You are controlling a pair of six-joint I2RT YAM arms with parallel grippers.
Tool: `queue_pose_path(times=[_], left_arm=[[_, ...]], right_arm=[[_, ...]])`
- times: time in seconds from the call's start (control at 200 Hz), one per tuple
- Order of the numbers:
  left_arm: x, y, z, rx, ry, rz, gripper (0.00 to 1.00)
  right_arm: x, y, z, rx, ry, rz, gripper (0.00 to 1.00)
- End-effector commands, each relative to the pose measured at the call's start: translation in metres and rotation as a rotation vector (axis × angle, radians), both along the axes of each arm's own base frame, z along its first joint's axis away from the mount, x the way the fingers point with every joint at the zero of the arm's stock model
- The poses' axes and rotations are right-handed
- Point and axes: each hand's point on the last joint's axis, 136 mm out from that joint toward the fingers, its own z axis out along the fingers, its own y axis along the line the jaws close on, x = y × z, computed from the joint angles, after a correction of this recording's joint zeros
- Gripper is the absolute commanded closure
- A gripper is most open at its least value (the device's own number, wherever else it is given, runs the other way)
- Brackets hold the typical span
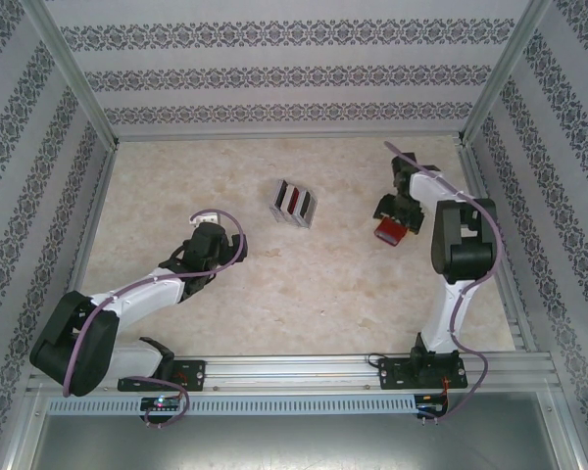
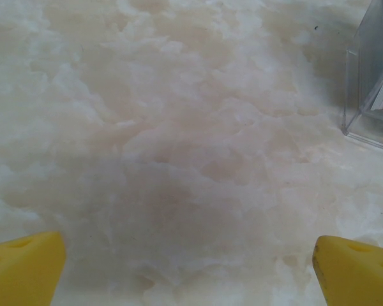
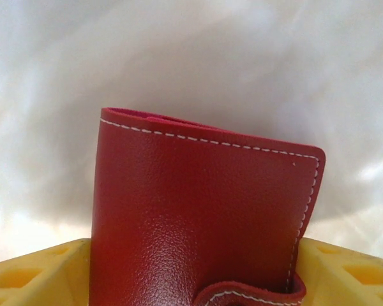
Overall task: Put the credit cards into the card holder
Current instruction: Move the card holder to the center of the table.
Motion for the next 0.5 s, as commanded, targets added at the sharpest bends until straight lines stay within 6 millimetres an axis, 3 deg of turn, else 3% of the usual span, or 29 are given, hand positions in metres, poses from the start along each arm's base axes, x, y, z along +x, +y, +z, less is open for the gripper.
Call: queue_pose_path(times=[0.0,0.195,0.4,0.5], left_arm=[[0.0,-0.008,0.003,-0.007,0.003,-0.023,0.0],[-0.001,-0.03,0.001,-0.075,0.031,-0.121,0.0],[-0.005,-0.073,0.007,-0.26,-0.012,-0.301,0.0],[-0.006,-0.086,0.004,-0.315,-0.01,-0.356,0.06]], right_arm=[[-0.028,0.034,0.011,0.035,0.014,0.115,0.22],[-0.074,0.109,0.016,0.065,-0.028,0.278,0.2],[-0.093,0.193,0.023,0.12,-0.191,0.464,0.18],[-0.102,0.209,0.03,0.152,-0.224,0.514,0.16]])
